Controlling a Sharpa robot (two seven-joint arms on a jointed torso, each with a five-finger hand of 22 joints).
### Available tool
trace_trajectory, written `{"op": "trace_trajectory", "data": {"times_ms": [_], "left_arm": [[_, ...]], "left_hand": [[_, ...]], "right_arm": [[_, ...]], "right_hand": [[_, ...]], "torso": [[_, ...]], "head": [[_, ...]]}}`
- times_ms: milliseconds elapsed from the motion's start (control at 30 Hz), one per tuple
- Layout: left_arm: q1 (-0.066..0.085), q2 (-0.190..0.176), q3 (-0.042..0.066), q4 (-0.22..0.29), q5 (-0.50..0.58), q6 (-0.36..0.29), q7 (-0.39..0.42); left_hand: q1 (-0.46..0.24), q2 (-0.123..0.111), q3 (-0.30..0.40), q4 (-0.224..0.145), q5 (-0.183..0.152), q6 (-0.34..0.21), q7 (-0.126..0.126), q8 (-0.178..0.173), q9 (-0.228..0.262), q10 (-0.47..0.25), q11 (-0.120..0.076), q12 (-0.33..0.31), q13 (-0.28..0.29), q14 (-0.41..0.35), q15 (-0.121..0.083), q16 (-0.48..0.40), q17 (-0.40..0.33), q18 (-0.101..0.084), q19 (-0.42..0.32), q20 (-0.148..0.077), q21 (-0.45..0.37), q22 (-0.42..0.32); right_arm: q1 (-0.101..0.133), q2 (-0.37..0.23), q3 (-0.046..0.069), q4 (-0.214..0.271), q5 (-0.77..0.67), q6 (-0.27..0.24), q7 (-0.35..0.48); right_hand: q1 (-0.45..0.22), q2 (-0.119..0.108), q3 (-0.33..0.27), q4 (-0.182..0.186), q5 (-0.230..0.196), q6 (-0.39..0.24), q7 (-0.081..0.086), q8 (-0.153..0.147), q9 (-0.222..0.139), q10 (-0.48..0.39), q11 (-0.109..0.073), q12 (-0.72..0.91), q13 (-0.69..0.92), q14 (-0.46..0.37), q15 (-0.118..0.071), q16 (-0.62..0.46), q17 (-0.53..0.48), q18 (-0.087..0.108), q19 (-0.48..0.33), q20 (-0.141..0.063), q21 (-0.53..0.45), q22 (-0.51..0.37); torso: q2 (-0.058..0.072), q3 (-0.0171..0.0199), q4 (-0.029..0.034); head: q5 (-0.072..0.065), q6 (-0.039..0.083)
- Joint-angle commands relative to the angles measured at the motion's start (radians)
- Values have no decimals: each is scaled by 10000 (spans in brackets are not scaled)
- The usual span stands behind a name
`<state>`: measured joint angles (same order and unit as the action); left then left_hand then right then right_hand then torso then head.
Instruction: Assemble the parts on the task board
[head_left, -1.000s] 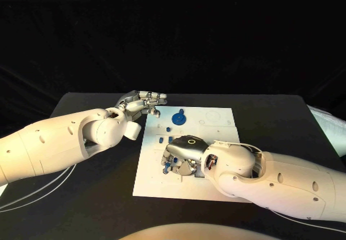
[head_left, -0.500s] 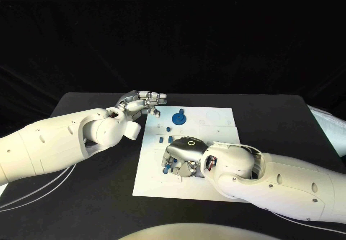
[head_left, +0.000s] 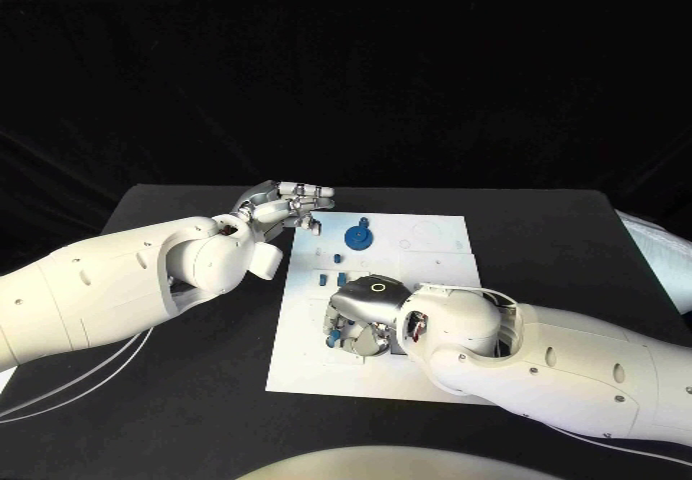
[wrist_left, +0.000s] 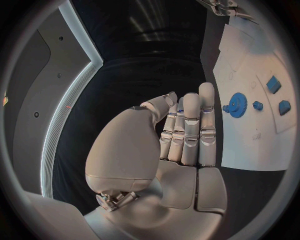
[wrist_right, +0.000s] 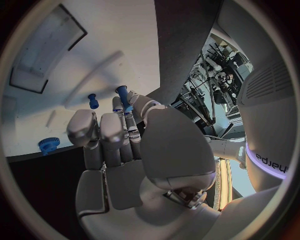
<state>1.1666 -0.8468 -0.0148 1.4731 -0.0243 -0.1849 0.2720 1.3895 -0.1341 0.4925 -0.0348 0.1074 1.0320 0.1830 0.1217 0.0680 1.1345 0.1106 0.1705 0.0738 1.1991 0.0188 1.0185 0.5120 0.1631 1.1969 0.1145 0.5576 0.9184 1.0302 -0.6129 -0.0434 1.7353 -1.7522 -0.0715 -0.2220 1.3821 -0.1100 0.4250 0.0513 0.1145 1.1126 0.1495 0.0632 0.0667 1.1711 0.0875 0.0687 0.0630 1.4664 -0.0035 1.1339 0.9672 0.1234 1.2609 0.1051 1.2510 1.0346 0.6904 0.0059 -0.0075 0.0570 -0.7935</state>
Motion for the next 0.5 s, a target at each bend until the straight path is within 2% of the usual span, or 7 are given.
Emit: {"op": "trace_trajectory", "data": {"times_ms": [33,133,300,500], "left_arm": [[0,10,5,20,44,180,73],[0,7,5,21,44,184,69],[0,3,5,21,44,190,66],[0,-5,5,15,44,204,55]], "left_hand": [[38,57,-40,9,34,-38,34,38,-3,-64,-2,26,-10,-81,14,-56,-9,192,-47,21,-35,-10],[38,57,-40,9,34,-38,34,38,-3,-64,-2,26,-10,-81,14,-56,-9,192,-47,21,-35,-10],[38,57,-40,9,34,-38,34,38,-3,-64,-2,26,-10,-81,14,-56,-9,192,-47,21,-35,-10],[38,57,-40,9,34,-38,34,38,-3,-64,-2,26,-10,-81,14,-56,-9,192,-47,21,-35,-10]], "right_arm": [[-53,22,-43,-65,-381,410,-219],[-60,26,-52,-73,-436,159,-226],[-78,-3,-58,-41,-486,-396,-165],[-129,-174,-58,125,-425,-1574,49]], "right_hand": [[-153,-126,-150,28,54,-230,-10,-25,-19,-262,29,-45,-12,94,77,-59,-43,-51,-162,10,-138,-151],[-293,-282,-392,59,65,-683,10,-21,-30,-858,95,-37,-6,-54,151,-380,-459,58,-504,67,-501,-670],[-375,-368,-1124,75,49,-1251,-8,3,-5,-1744,222,135,39,-342,246,-1019,-1276,199,-967,177,-1101,-1436],[-324,-355,-1792,122,52,-1517,42,-3,-3,-2136,275,372,53,-492,280,-1415,-1826,277,-1184,216,-1465,-1897]], "torso": [[3,6,4],[-4,-3,-3],[-5,4,-1],[-6,4,-2]], "head": [[5,-1],[10,-6],[7,-4],[0,1]]}}
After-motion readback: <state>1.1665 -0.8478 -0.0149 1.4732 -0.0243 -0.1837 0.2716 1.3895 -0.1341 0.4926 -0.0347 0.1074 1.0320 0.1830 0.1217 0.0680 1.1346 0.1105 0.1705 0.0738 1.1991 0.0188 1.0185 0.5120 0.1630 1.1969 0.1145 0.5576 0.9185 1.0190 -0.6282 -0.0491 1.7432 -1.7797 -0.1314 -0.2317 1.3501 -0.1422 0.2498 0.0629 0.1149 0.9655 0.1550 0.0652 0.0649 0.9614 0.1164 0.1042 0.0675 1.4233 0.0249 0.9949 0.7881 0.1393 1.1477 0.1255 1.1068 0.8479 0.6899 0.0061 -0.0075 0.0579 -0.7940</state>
